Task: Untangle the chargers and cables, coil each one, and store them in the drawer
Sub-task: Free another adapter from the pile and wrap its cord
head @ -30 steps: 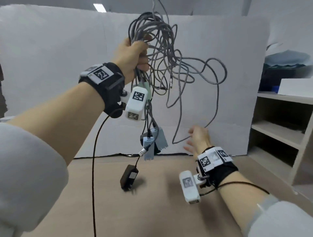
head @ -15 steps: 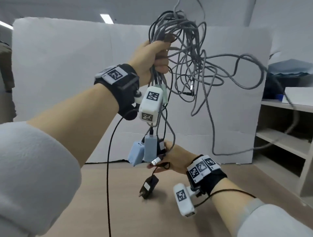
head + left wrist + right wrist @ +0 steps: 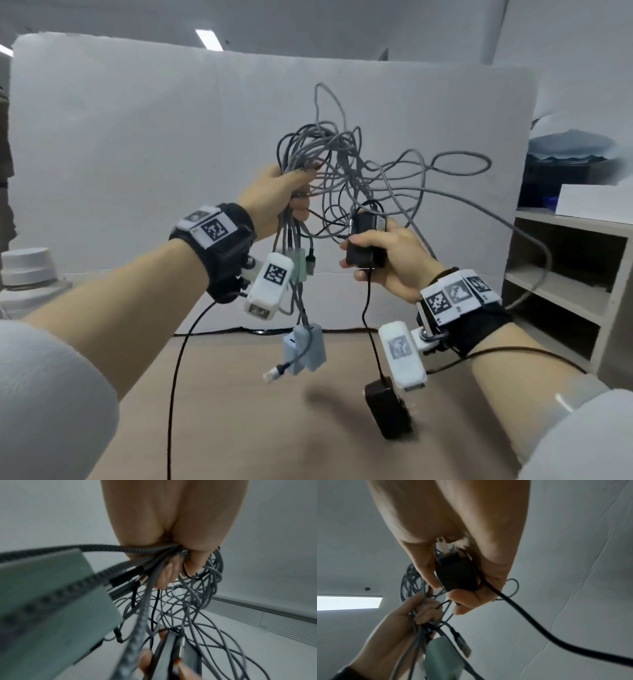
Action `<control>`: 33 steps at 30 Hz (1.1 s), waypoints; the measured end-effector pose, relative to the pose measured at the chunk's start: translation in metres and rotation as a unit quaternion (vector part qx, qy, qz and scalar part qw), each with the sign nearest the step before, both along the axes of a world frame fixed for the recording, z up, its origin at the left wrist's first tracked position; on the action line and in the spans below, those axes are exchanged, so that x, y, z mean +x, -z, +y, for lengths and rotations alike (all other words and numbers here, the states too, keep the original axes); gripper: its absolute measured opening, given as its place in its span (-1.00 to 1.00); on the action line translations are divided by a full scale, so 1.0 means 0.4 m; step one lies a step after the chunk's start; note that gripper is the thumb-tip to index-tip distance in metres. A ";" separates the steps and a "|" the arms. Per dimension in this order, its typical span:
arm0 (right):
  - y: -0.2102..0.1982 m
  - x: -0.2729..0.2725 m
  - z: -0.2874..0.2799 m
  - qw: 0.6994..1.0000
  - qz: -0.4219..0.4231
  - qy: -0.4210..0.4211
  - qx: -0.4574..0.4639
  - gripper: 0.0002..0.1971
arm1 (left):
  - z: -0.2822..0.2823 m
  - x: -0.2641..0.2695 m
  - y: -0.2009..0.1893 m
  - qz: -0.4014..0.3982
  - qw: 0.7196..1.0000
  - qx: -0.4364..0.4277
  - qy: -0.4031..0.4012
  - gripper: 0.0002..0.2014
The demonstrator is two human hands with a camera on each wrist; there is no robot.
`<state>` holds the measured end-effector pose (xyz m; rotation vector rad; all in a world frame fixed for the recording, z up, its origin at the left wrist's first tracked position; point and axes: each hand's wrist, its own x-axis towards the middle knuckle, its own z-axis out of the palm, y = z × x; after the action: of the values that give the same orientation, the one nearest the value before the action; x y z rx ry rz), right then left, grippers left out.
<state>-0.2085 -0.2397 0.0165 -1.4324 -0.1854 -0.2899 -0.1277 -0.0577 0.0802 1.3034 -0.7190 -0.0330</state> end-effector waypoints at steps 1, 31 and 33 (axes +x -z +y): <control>-0.005 -0.006 0.000 1.000 0.006 -0.006 -0.013 -0.90 | -0.005 0.003 0.018 0.010 1.000 -0.004 -0.004 -0.88; -0.014 -0.016 -0.034 0.999 -0.015 -0.038 0.007 -0.73 | 0.035 0.034 0.262 -0.045 0.985 0.143 -0.081 -0.75; -0.013 -0.019 -0.042 0.999 -0.006 -0.043 -0.003 -0.76 | 0.040 0.046 0.256 -0.010 0.989 0.117 -0.091 -0.81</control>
<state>-0.2160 -0.2566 0.0218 -1.4251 -0.2569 -0.2262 -0.1092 -0.0417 -0.0223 1.5916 -0.6240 0.0447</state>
